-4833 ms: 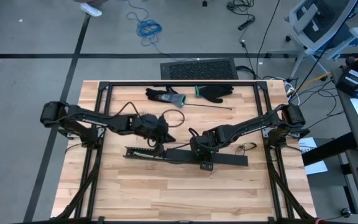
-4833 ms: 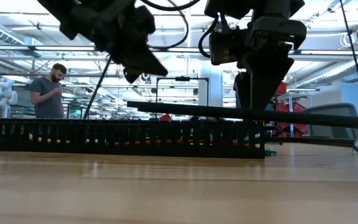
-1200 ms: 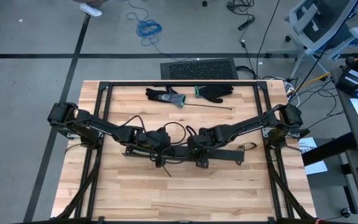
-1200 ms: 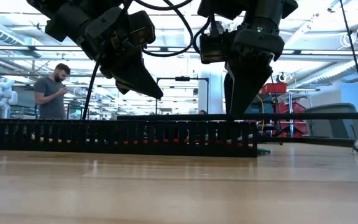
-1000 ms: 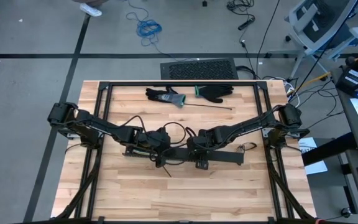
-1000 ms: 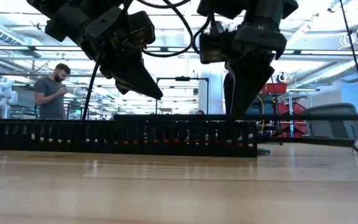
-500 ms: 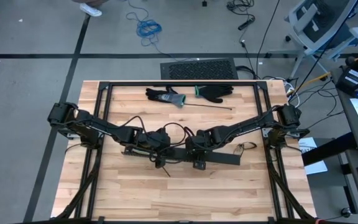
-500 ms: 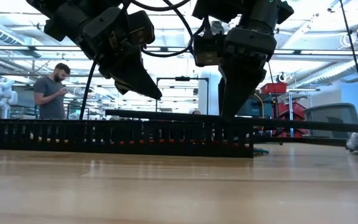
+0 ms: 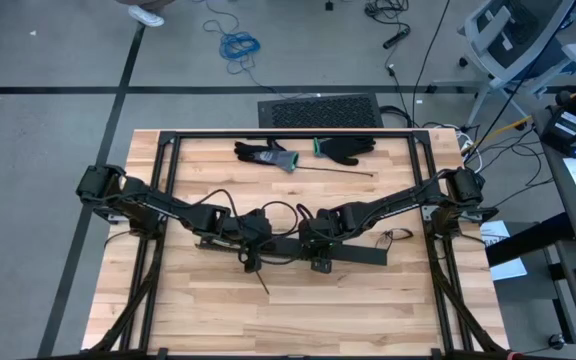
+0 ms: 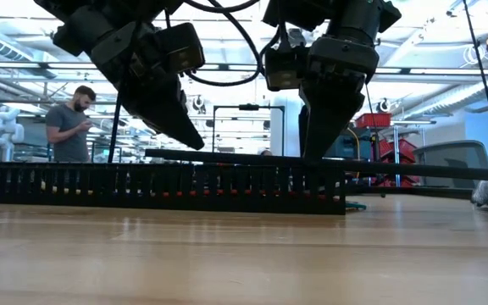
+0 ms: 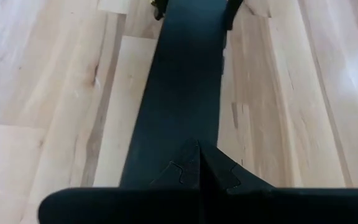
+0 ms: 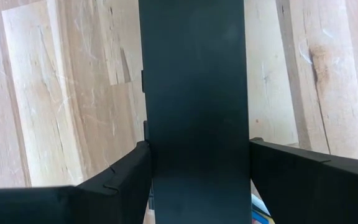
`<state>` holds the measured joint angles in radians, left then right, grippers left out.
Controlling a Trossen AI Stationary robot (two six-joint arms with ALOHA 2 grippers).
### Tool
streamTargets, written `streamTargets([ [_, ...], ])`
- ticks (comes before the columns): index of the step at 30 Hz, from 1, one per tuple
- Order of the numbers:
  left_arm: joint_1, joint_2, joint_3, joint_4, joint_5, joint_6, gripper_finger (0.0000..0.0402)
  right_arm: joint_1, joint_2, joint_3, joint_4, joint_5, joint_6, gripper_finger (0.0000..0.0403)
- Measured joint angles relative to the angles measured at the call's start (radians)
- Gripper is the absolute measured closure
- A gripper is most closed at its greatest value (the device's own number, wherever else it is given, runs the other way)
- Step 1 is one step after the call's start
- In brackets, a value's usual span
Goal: Ziptie cables
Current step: Close the black cable duct
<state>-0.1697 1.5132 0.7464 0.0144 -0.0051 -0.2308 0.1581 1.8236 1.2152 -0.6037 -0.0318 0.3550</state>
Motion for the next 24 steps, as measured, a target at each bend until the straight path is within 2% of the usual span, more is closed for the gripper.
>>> streamTargets([
  [8,-0.014,0.051,0.004,0.024,0.009,-0.069,0.0401,0.001,0.000,-0.001,-0.010,-0.007,0.001,0.0172],
  [24,-0.019,0.094,0.004,0.036,-0.026,-0.077,0.0401,0.003,0.007,0.033,-0.036,-0.028,0.045,0.0172],
])
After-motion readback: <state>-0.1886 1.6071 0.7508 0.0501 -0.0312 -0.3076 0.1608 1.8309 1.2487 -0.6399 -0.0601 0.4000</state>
